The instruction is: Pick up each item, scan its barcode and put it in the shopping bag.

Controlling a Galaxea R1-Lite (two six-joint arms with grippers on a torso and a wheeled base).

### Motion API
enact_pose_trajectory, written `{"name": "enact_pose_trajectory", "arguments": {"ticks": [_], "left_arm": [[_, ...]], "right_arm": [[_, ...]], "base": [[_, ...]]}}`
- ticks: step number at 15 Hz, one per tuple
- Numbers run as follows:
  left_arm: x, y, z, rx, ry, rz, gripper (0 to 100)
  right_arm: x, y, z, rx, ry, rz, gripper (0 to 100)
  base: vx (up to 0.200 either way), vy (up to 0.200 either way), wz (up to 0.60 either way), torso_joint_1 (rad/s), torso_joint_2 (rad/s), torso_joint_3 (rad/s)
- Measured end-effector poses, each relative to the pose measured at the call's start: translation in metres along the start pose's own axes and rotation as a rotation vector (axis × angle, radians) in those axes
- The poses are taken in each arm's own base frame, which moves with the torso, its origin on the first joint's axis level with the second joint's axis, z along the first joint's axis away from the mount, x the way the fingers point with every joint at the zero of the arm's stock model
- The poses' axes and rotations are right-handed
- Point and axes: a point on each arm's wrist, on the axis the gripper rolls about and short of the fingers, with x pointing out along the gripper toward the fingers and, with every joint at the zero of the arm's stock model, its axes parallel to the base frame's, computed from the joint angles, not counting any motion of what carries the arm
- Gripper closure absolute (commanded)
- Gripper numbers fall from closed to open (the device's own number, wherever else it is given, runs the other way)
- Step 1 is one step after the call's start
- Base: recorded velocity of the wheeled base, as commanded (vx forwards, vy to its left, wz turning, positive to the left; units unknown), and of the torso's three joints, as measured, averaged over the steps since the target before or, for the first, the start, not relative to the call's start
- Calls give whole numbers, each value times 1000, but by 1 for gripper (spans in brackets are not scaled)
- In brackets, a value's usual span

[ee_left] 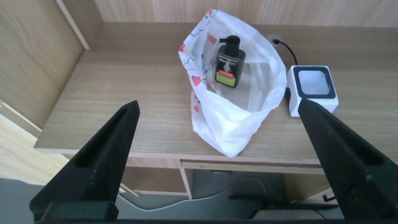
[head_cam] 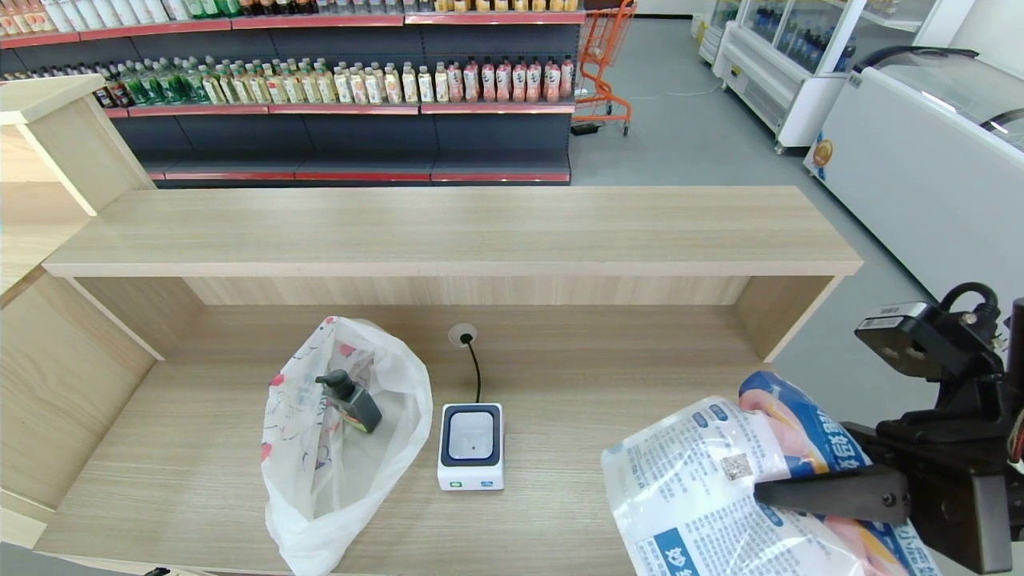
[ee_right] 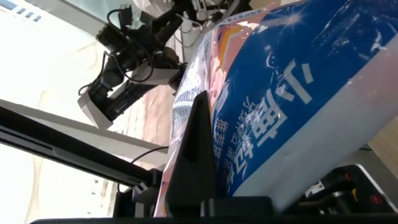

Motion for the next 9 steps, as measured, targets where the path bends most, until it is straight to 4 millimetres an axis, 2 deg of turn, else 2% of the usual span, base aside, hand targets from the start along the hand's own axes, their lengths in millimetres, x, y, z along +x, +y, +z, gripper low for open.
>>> {"name": "enact_pose_trajectory", "arguments": {"ticks": [2,3,6,9], "left_arm": [[0,0,0,0,0,0,0],[0,0,0,0,0,0,0],[0,0,0,0,0,0,0],[0,0,0,0,0,0,0]], "right_arm": [[-2,-6,1,-90,-29,-133,100],[-3,-9,2,-209,-31,-222,100],[-8,-19,3,-705,70,-540,100],[-21,-27,2,-971,135,-704,100]], "base": [[0,0,0,0,0,0],[0,0,0,0,0,0],[0,0,0,0,0,0],[0,0,0,0,0,0]]}}
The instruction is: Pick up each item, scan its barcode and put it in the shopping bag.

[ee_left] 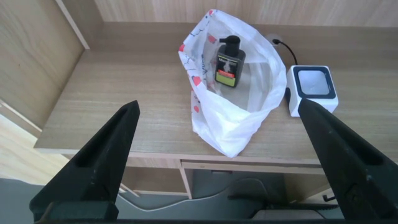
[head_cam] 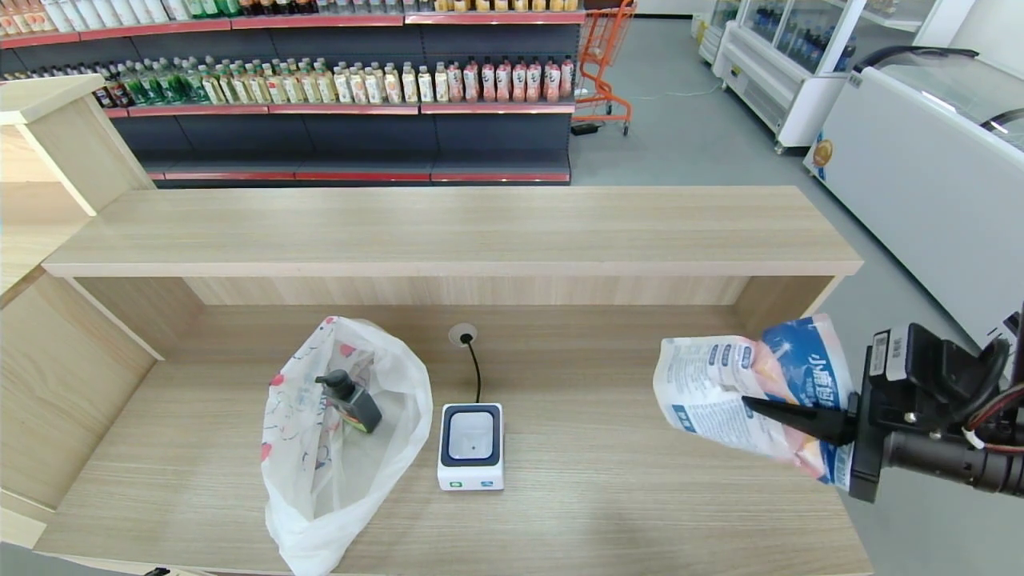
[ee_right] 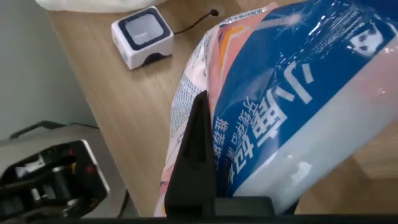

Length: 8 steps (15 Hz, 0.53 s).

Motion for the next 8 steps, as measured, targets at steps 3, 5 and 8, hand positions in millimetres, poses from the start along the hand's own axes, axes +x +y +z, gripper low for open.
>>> {"name": "enact_pose_trajectory", "arguments": {"ticks": [3,5,8], "left_arm": [[0,0,0,0,0,0,0],[0,0,0,0,0,0,0],[0,0,0,0,0,0,0]], "right_arm": [[2,-6,-8,-191,-37,-102,100],[8,-18,-8,-367,-126,-217,100],[19,-14,-25,-423,-120,-220,100]], "base": [[0,0,0,0,0,0],[0,0,0,0,0,0],[0,0,0,0,0,0]]}}
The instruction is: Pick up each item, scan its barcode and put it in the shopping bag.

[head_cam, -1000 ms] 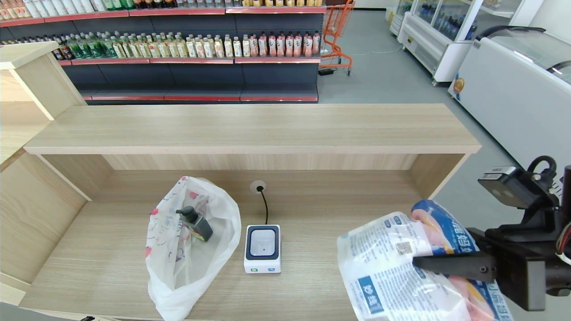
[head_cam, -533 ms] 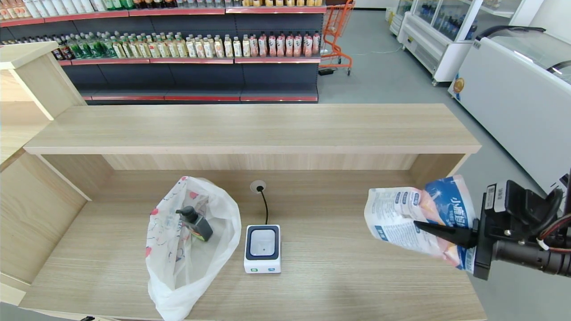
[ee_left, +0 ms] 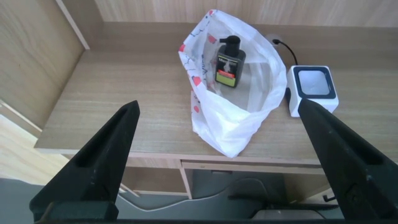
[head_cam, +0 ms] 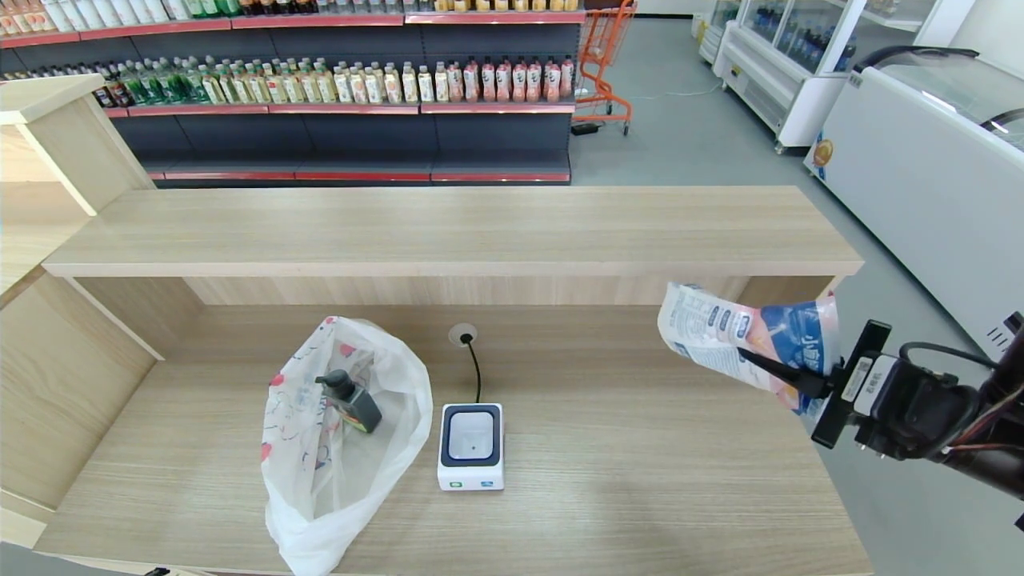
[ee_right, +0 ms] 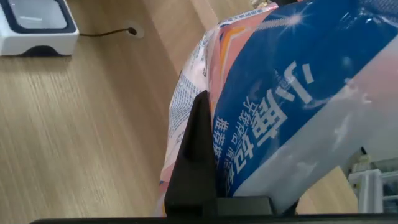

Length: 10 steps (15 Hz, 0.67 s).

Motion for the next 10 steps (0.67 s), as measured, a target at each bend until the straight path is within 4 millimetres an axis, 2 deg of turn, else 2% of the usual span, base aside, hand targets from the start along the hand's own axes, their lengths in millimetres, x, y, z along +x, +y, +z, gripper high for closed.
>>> {"name": "enact_pose_trajectory", "arguments": {"ticks": [3,5,8,10], "left_arm": [[0,0,0,2,0,0,0],[0,0,0,0,0,0,0],[0,0,0,-2,0,0,0],[0,0,0,-2,0,0,0]], "right_arm": [[-1,12,-6,40,21,42,100],[-1,19,-2,68,10,70,100],[-1,30,8,111,-17,115,100],[0,31,11,121,-25,118,100]], "base": [[0,0,0,0,0,0],[0,0,0,0,0,0],[0,200,0,4,1,1],[0,200,0,17,7,-2]]}}
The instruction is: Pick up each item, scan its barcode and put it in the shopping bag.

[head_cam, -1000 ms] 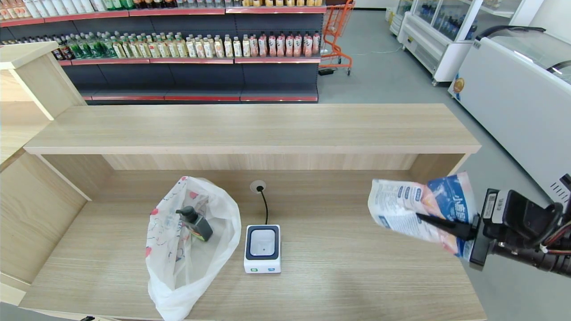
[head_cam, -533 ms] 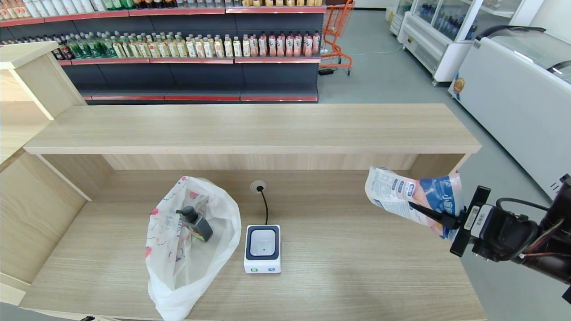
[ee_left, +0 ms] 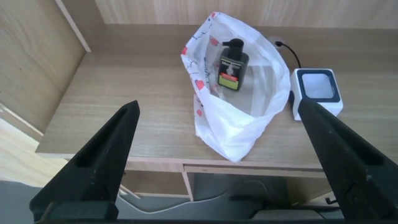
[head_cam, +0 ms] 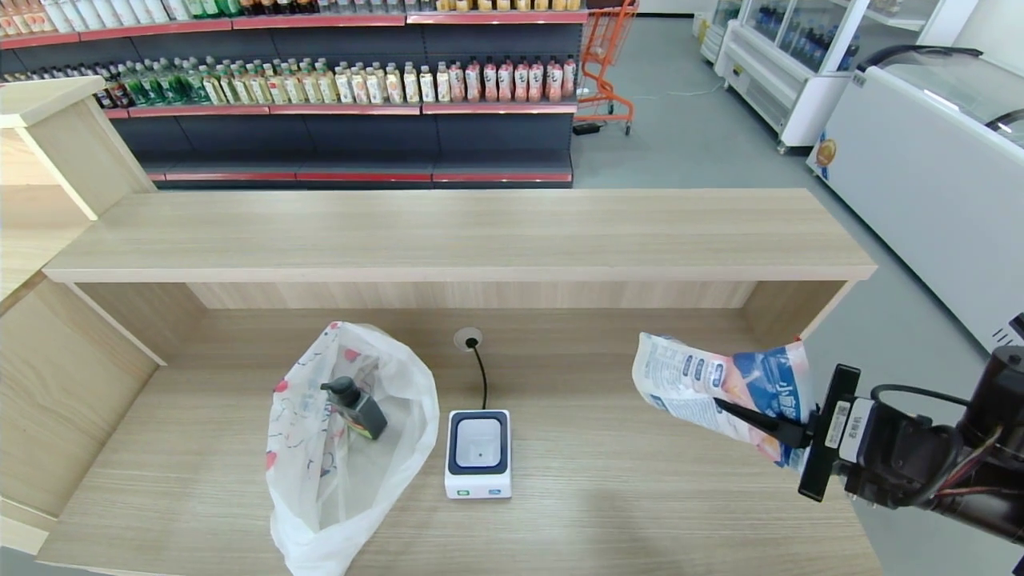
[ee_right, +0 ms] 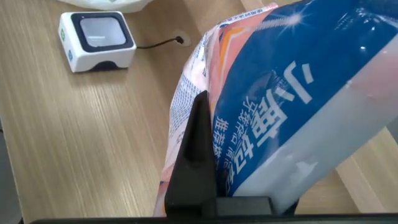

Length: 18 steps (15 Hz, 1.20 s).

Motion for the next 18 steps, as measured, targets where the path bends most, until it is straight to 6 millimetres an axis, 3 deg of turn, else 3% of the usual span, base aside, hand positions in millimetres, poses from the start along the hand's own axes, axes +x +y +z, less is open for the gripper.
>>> {"name": "enact_pose_trajectory", "arguments": {"ticks": [4,10,18], "left_arm": [[0,0,0,0,0,0,0],[0,0,0,3,0,0,0],[0,0,0,2,0,0,0]], "right_arm": [[1,0,-2,27,8,0,100],[19,-8,-17,122,52,38,100],[36,-1,-42,180,114,120,100]], "base": [[0,200,0,-1,1,4],[0,200,0,2,2,2],[0,0,0,0,0,0]]}}
